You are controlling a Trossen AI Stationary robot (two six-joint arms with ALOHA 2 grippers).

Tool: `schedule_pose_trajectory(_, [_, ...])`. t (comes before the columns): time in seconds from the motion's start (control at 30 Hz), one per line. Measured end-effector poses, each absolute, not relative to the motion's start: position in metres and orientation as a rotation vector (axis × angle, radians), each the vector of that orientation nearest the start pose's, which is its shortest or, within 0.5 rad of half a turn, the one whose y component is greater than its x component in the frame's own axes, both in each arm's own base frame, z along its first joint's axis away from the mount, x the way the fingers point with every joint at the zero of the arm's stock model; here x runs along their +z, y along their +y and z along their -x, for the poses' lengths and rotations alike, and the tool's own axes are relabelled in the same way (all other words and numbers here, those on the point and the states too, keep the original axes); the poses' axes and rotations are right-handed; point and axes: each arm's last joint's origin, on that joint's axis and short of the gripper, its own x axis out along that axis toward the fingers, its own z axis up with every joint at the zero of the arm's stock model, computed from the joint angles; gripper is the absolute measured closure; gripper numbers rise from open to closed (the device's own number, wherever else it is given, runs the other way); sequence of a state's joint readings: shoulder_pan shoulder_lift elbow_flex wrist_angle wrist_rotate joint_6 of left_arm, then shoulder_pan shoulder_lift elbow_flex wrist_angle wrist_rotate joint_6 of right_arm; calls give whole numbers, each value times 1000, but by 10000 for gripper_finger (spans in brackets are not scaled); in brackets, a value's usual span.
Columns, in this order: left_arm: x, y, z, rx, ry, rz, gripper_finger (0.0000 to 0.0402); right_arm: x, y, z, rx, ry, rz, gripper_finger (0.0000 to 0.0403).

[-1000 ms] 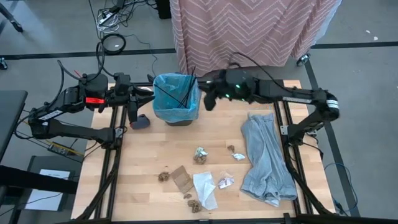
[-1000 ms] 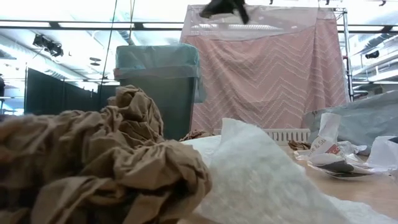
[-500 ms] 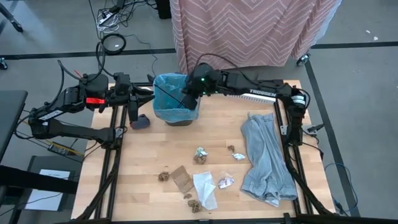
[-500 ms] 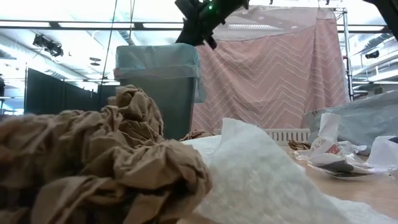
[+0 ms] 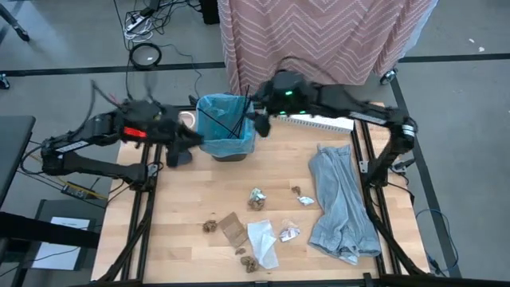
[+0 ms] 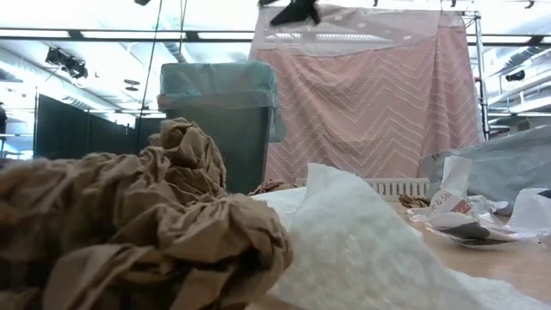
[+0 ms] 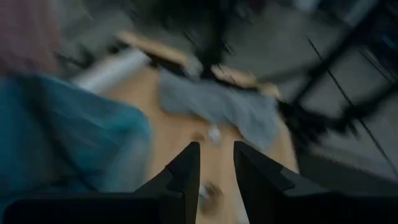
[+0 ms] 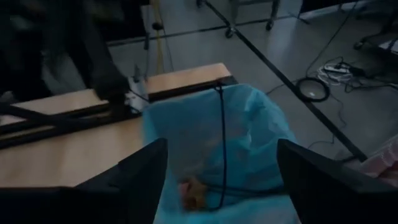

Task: Place trash/remove bag and relplace
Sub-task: Put the piece of cardboard into the black trash bin

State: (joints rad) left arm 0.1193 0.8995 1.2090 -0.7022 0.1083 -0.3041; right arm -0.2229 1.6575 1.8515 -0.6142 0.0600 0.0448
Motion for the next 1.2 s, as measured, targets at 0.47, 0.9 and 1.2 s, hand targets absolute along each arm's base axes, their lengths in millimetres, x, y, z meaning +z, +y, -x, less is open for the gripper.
schedule_pose_trajectory(0.47, [266, -39, -251, 22, 849, 619, 296, 493, -11, -240, -196, 383, -148, 153])
schedule_pose_trajectory(0.9, [157, -73, -253, 135, 952, 916, 296, 497, 26, -232, -52, 377, -181, 161])
schedule_pose_trajectory(1.2, [137, -86, -257, 110, 1004, 912, 296, 495, 35, -234, -21, 386, -186, 165])
